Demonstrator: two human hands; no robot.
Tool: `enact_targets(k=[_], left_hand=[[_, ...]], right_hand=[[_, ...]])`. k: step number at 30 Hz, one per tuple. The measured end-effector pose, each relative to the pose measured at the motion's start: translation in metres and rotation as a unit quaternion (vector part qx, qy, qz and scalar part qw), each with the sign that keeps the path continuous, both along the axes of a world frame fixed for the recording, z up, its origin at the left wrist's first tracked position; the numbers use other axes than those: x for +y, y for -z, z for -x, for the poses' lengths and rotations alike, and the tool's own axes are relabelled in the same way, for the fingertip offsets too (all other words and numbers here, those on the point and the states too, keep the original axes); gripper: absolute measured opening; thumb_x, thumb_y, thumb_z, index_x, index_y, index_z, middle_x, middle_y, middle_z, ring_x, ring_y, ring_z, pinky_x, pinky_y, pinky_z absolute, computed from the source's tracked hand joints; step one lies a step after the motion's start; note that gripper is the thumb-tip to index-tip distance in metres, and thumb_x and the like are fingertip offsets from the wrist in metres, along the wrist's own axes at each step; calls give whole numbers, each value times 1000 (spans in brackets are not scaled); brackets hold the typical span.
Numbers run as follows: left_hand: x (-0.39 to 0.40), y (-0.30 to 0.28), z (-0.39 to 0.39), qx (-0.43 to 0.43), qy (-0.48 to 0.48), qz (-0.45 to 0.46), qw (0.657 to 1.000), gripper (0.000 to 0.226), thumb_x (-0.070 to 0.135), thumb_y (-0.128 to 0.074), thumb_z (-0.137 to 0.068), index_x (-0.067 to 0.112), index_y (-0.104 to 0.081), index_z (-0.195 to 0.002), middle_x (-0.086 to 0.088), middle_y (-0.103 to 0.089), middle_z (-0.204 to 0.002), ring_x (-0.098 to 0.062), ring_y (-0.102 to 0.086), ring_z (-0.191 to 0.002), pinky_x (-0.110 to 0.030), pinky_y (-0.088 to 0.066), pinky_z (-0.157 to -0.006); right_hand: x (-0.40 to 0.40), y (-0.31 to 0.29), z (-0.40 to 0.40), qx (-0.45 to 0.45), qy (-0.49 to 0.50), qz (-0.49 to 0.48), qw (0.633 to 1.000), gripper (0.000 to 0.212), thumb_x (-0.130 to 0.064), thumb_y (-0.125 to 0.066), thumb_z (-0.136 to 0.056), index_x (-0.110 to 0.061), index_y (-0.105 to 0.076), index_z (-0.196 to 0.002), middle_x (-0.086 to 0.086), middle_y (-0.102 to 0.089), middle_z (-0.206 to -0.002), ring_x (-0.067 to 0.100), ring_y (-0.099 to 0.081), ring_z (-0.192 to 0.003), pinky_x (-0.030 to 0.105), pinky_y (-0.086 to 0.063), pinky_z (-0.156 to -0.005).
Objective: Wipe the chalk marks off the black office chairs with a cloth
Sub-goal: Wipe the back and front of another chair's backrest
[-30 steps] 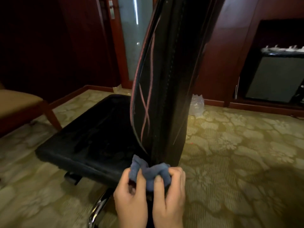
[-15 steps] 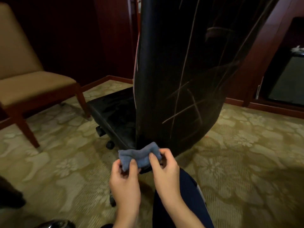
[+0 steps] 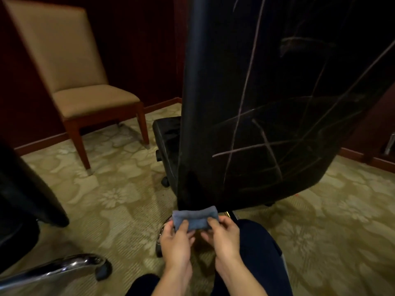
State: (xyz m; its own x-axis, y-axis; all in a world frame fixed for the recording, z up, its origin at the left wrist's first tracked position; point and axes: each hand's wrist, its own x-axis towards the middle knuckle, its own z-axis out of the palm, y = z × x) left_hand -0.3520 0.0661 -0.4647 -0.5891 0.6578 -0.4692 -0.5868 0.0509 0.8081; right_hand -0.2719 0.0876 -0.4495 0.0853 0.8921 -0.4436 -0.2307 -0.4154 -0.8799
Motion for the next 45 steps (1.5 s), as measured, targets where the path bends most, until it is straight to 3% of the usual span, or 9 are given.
enact_targets(k=[4, 7, 13, 17, 20, 23, 30, 36, 45], left_hand=[[4, -22, -7, -114, -30, -29, 993, 22, 1, -48, -102, 11, -54, -120, -18, -64, -108, -29, -65, -94, -34, -53, -75], [7, -22, -14, -144, -53, -41, 987, 21, 1, -43, -103, 11, -55, -117, -16, -62, -106, -29, -63, -98, -34, -52, -80], [3, -4, -20, -48, -54, -33, 997, 22, 2, -48, -102, 10, -59, -120, -19, -68, -104, -28, -65, -93, -36, -51, -82], [3, -7, -21, 6, -34, -58, 998, 21, 7, -63, -95, 10, -63, -116, -17, -73, -105, -30, -71, -99, -44, -54, -94], [3, -10, -18, 51, 10, -34, 998, 23, 11, -71, -90, 14, -65, -112, -11, -76, -95, -26, -73, -86, -40, -58, -81], [-2, -9, -15, 94, 36, -6, 995, 17, 20, -71, -91, 17, -70, -107, -5, -73, -79, -16, -64, -68, -30, -52, -63], [-20, -20, -14, 105, 78, -60, 990, 13, 8, -67, -91, 10, -69, -104, -11, -66, -66, -14, -58, -51, -20, -48, -46], [-30, -15, 7, 5, 185, -55, 981, 33, 15, -69, -74, 2, -66, -104, -18, -66, -72, -21, -59, -50, -24, -47, -44], [-26, -17, -3, 156, 178, -49, 970, 13, 8, -64, -93, 6, -70, -104, -11, -75, -81, -19, -70, -71, -24, -55, -63]], right_hand=[[5, -15, -2, 184, 52, 55, 980, 8, 6, -55, -95, 1, -60, -98, 22, -64, -101, 31, -65, -95, 43, -54, -93], [4, -16, -3, 267, 60, 98, 957, 15, 6, -52, -95, 0, -58, -107, 25, -60, -108, 33, -62, -94, 40, -53, -88], [4, -7, -8, 150, -15, 99, 984, 11, -9, -49, -102, -6, -57, -109, 20, -67, -95, 26, -68, -75, 34, -55, -66], [8, -16, -11, 158, -39, 59, 985, 9, -8, -57, -98, -3, -59, -106, 20, -70, -95, 27, -72, -78, 36, -58, -70], [10, -15, -11, 124, -33, 36, 991, 12, -4, -62, -94, 0, -60, -105, 23, -69, -102, 32, -72, -89, 41, -59, -81], [10, -10, -12, 132, -25, 20, 991, 12, -2, -59, -95, 2, -60, -106, 25, -69, -104, 32, -71, -92, 40, -59, -81], [-5, -5, -26, 116, -89, -49, 988, 15, -14, -61, -96, -11, -66, -110, 15, -75, -97, 32, -73, -93, 47, -58, -87], [-12, 0, -41, 156, -162, -68, 972, 24, -11, -60, -92, -10, -65, -115, 18, -71, -109, 26, -70, -94, 36, -56, -75], [-13, -2, -35, 134, -84, -77, 984, 18, -13, -58, -96, -4, -65, -110, 17, -73, -100, 26, -72, -93, 39, -56, -81]])
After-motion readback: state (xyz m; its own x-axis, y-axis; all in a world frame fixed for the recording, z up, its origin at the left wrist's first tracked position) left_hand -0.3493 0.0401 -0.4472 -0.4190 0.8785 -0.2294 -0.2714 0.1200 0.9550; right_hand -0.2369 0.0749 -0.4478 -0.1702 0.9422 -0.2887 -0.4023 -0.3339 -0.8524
